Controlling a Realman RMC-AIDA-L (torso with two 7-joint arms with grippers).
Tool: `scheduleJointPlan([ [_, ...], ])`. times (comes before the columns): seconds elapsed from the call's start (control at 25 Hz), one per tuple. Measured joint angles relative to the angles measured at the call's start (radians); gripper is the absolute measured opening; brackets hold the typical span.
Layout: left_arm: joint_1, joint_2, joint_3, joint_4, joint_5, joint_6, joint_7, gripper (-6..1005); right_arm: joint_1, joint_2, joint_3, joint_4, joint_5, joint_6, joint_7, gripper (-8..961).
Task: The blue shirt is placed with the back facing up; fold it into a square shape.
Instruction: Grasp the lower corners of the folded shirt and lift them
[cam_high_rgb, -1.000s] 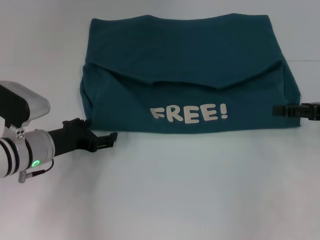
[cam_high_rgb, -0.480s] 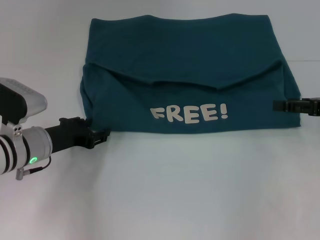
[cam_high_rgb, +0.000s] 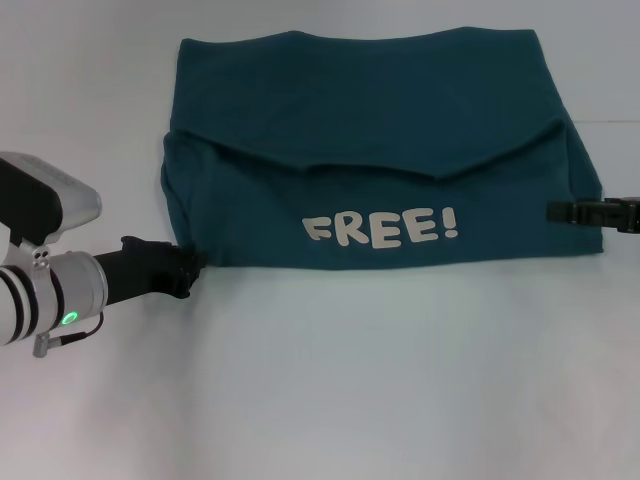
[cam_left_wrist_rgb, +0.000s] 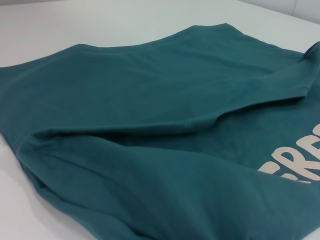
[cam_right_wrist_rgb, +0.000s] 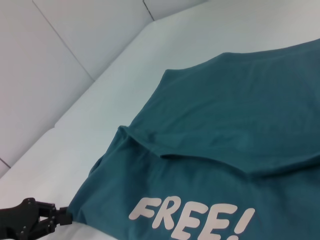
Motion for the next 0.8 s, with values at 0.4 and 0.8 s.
scheduleJointPlan([
  [0.4,-0.008,0.002,0.005,0.001,0.002,-0.004,-0.001,36,-0.003,0.002,0.008,0.0,0.0,-0.014,-0.003,765],
  [0.8,0.02,0.002,-0.002,0.081,0.059,0.044,-0.064,3,0.003,-0.015,-0.001,-0.002,-0.082,0.024,0.112,762],
])
